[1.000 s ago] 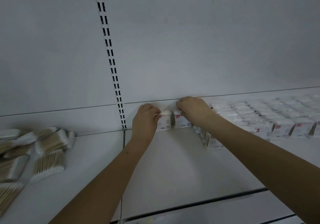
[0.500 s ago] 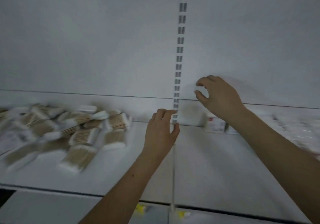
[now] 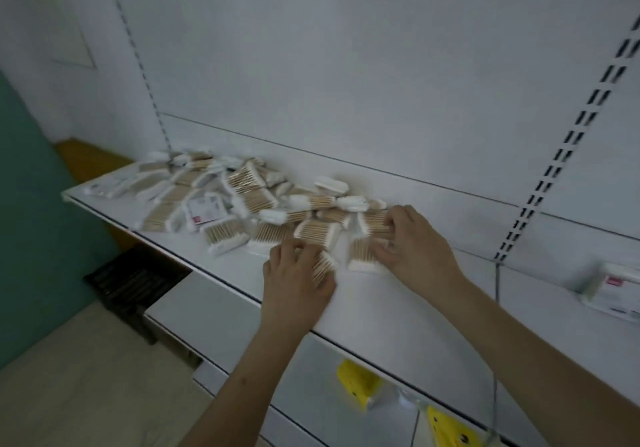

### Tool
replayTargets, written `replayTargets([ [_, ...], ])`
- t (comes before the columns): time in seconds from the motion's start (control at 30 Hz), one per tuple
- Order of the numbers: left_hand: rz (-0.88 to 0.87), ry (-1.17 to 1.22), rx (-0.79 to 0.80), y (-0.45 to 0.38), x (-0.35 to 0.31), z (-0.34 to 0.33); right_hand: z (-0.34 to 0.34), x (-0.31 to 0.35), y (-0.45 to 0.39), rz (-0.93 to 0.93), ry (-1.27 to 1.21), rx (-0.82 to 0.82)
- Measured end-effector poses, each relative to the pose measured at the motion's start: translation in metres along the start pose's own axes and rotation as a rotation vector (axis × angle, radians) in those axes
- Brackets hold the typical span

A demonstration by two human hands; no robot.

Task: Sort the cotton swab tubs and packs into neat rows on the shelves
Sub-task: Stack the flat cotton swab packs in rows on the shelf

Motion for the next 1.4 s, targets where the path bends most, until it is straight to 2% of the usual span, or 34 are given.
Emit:
replayTargets([
  [0.07, 0.038, 0.002, 0.082, -0.002, 0.002, -0.006, -0.02, 0.005, 0.0, -0.035, 0.05, 0.047],
  [0.2, 0.01, 0.066, 0.079, -0.003, 0.002, -0.008, -0.05, 0.006, 0.0, -0.068, 0.132, 0.11],
  [0.33, 0.009, 0.196, 0.017, 0.0, 0.006, -0.005, -0.055, -0.001, 0.005, -0.068, 0.012, 0.029],
  [0.47, 0.032, 0.305, -0.095, 0.007, 0.005, 0.003, -0.052, 0.004, 0.01, 0.005, 0.023, -0.054],
  [0.6, 0.101, 0.444, -0.121, 0.018, 0.002, 0.01, -0.04, 0.004, 0.014, -0.087, -0.214, -0.113],
  [0.7, 0.102, 0.481, -0.098, 0.015, 0.002, 0.009, -0.036, -0.003, 0.017, -0.166, -0.313, -0.155],
  [0.97, 0.134, 0.404, 0.05, 0.006, 0.002, 0.003, -0.039, -0.011, 0.013, -0.178, -0.238, -0.076],
  [1.23, 0.15, 0.538, 0.0, 0.013, 0.003, 0.011, -0.008, -0.038, 0.043, -0.239, -0.531, -0.087],
  [1.33, 0.089, 0.58, -0.012, 0.014, -0.017, 0.012, 0.009, -0.07, 0.077, -0.328, -0.664, -0.083],
  [1.4, -0.013, 0.643, 0.012, 0.015, -0.05, 0.01, 0.025, -0.094, 0.107, -0.405, -0.799, -0.164],
])
Point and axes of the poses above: each hand's wrist, its own y-axis away from the middle knuckle, its own z-axis out of the back of the hand, x = y × z, the point moved 5 cm from there along -y, towards the middle knuckle, and after that the axes turned 14 degrees about x, right-handed, at the moved point
